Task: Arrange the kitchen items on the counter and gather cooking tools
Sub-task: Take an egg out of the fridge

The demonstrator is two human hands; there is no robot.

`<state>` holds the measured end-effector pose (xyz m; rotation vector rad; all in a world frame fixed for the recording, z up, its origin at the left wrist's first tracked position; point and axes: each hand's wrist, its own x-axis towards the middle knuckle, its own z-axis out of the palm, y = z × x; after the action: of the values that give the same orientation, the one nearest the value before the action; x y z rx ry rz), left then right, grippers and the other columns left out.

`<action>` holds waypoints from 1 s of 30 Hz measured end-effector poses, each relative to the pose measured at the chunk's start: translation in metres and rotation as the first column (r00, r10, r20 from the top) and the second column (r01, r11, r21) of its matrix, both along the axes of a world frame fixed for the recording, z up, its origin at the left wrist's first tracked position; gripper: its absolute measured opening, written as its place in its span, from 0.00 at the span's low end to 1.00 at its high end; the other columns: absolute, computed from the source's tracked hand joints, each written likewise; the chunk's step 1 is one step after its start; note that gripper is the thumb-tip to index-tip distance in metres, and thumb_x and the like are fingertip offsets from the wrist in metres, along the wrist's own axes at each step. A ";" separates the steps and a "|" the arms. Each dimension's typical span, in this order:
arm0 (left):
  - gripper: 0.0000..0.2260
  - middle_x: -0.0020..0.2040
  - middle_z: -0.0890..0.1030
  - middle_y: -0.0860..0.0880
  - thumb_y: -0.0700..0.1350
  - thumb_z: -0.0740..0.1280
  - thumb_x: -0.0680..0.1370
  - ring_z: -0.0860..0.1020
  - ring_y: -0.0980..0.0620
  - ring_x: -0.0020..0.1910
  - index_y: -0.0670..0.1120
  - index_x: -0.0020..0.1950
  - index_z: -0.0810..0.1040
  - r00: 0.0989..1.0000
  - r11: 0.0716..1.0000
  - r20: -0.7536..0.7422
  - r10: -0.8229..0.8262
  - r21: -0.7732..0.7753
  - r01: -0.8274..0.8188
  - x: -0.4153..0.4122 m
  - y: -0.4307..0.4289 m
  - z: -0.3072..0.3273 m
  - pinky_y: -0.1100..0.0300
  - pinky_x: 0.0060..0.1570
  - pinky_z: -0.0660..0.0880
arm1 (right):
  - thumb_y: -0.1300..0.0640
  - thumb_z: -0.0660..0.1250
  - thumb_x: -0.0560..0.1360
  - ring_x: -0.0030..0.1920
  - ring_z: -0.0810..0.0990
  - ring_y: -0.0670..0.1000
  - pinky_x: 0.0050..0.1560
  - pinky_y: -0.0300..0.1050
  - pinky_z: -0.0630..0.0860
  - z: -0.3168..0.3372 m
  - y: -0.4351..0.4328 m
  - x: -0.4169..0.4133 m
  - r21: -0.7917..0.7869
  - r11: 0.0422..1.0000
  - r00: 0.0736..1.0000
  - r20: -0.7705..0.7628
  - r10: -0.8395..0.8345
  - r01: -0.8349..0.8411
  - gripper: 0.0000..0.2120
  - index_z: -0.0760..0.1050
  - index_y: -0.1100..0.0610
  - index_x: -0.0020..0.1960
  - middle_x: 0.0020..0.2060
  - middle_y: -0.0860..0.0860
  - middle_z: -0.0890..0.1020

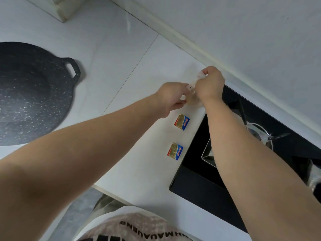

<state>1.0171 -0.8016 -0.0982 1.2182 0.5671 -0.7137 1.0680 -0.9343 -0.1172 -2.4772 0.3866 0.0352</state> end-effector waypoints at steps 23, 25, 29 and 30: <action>0.17 0.57 0.79 0.48 0.32 0.61 0.80 0.78 0.48 0.55 0.44 0.66 0.79 0.991 0.984 0.114 -0.066 0.174 0.046 -0.005 0.001 0.003 0.55 0.61 0.77 | 0.66 0.61 0.75 0.52 0.78 0.52 0.45 0.38 0.69 0.016 -0.003 -0.022 0.046 0.998 0.987 -0.162 -0.023 0.031 0.20 0.74 0.56 0.66 0.60 0.55 0.78; 0.17 0.57 0.78 0.48 0.32 0.60 0.80 0.78 0.48 0.54 0.44 0.65 0.79 0.990 0.983 0.118 -0.074 0.177 0.053 -0.008 0.002 0.008 0.54 0.62 0.77 | 0.65 0.62 0.75 0.55 0.78 0.52 0.47 0.38 0.71 0.023 -0.001 -0.030 0.056 0.998 0.982 -0.191 0.000 0.011 0.21 0.74 0.55 0.67 0.62 0.56 0.77; 0.16 0.54 0.79 0.48 0.33 0.61 0.79 0.78 0.48 0.51 0.44 0.64 0.79 0.984 0.977 0.142 -0.107 0.199 0.077 -0.017 0.005 0.020 0.54 0.60 0.76 | 0.63 0.64 0.77 0.50 0.74 0.45 0.44 0.31 0.65 0.040 0.002 -0.051 0.049 0.999 0.983 -0.184 0.011 -0.002 0.21 0.72 0.56 0.70 0.65 0.56 0.72; 0.16 0.52 0.79 0.49 0.33 0.60 0.79 0.77 0.48 0.50 0.43 0.64 0.79 0.983 0.977 0.149 -0.111 0.200 0.080 -0.020 0.007 0.022 0.53 0.60 0.76 | 0.63 0.63 0.77 0.54 0.77 0.49 0.46 0.32 0.66 0.046 0.003 -0.057 0.039 0.999 0.984 -0.180 -0.006 0.014 0.22 0.72 0.56 0.70 0.67 0.55 0.70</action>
<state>0.9971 -0.7946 -0.0761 1.4777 0.4548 -0.6454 1.0110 -0.9317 -0.0717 -2.4394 0.4699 0.2615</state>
